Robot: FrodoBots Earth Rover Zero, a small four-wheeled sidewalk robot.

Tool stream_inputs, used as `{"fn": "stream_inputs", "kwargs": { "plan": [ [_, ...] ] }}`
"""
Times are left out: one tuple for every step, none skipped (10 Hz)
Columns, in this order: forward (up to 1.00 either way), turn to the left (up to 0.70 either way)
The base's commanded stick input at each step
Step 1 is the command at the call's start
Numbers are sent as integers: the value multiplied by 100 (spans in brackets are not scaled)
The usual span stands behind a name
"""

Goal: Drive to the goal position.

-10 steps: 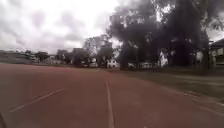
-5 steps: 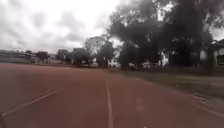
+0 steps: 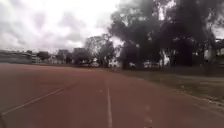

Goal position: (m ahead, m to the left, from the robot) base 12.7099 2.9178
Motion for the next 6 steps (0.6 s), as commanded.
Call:
{"fn": "stream_inputs", "kwargs": {
  "plan": [
    [70, 0],
    [70, 0],
    [70, 0],
    [70, 0],
    [70, 0],
    [70, 0]
  ]
}}
